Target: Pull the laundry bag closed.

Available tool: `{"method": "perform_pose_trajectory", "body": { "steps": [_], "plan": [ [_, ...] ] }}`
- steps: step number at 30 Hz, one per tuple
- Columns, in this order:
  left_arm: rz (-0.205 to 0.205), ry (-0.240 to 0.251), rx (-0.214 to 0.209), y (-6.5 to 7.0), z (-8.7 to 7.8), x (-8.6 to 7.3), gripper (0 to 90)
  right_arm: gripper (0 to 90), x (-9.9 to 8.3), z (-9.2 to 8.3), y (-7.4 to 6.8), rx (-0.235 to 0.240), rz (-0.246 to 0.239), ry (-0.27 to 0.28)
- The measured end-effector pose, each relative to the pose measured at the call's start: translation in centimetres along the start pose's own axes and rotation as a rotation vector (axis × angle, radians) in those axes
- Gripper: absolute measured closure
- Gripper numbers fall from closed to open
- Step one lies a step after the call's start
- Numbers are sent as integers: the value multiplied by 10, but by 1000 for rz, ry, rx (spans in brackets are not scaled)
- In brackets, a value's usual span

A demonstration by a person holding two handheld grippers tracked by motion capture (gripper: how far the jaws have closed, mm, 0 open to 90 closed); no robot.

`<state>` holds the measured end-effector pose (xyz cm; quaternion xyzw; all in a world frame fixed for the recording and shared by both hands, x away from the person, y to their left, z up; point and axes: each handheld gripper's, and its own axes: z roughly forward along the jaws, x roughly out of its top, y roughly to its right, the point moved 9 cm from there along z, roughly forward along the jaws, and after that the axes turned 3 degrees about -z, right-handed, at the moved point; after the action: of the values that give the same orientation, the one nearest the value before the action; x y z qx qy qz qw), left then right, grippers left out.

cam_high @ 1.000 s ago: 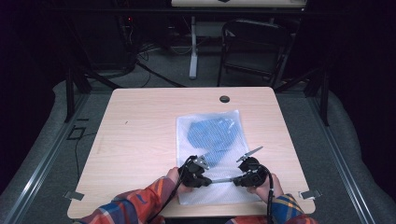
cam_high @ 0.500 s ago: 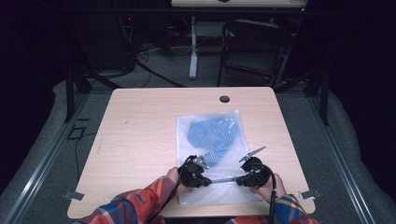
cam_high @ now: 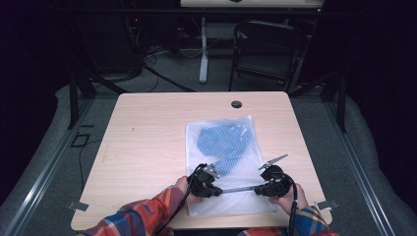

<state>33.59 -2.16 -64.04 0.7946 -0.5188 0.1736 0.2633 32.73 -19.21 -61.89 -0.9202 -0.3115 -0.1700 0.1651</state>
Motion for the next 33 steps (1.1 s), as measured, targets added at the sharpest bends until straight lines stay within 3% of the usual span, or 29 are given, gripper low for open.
{"method": "perform_pose_trajectory", "body": {
  "steps": [3, 7, 21, 22, 27, 29, 33],
  "plan": [
    [-1, 1, -2, 0, 0, 0, 900, 868, -2, -2, 5, -21, -4, -2],
    [-2, 0, -1, 0, 0, 0, 900, 868, -2, -3, 3, -8, 16, 12],
    [0, 0, -3, 0, 0, 0, 900, 868, -8, -10, 11, -35, 30, 11],
    [-1, 1, -3, 0, 0, 0, 900, 868, -7, -10, 11, -30, 34, 36],
    [-3, 7, -15, 1, 0, 0, 900, 868, -10, -14, 15, -47, 19, 19],
    [-5, 10, -17, 0, 0, 0, 900, 869, -9, -14, 13, -40, 46, 40],
    [-6, 0, -11, 0, 0, -1, 900, 869, -13, -19, 18, -50, 43, 37]
  ]
}}
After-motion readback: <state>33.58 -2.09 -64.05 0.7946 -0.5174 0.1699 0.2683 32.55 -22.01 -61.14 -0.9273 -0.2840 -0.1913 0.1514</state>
